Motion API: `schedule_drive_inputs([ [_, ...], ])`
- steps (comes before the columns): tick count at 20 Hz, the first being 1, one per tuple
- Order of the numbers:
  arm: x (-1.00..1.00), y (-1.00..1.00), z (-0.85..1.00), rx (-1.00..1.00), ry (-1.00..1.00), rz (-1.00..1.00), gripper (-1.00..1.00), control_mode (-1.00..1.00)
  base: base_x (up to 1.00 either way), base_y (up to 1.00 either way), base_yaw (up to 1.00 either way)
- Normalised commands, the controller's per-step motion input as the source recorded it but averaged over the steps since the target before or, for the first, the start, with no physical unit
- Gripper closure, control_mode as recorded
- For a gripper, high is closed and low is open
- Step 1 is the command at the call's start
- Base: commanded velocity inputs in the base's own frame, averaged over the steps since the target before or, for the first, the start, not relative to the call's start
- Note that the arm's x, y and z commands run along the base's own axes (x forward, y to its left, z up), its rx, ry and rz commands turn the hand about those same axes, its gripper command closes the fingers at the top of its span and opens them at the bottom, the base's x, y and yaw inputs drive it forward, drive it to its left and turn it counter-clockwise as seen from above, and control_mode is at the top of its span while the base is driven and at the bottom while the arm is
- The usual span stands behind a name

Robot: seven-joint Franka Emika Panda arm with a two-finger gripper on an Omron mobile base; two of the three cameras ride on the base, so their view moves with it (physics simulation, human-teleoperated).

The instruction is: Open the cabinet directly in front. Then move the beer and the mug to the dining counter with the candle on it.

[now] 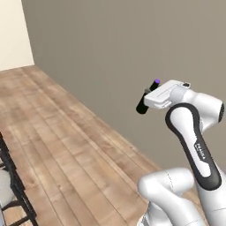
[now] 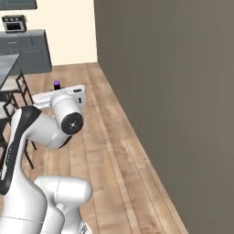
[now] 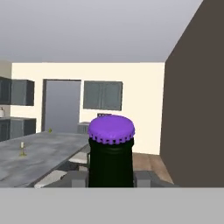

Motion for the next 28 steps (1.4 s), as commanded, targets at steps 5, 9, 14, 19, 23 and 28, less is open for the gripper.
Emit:
schedule_drive_inputs([
  [5,0.0,0.0,0.0,0.0,0.0,0.0,1.0,1.0,1.0,0.15,0.15],
  [9,0.0,0.0,0.0,0.0,0.0,0.0,1.0,1.0,1.0,0.16,0.15],
  [14,0.0,0.0,0.0,0.0,0.0,0.0,1.0,1.0,1.0,0.14,0.17],
  [19,0.0,0.0,0.0,0.0,0.0,0.0,1.0,1.0,1.0,0.04,0.22],
  [23,0.0,0.0,0.0,0.0,0.0,0.0,1.0,1.0,1.0,0.0,0.41],
  [28,0.0,0.0,0.0,0.0,0.0,0.0,1.0,1.0,0.15,-0.02,0.92],
])
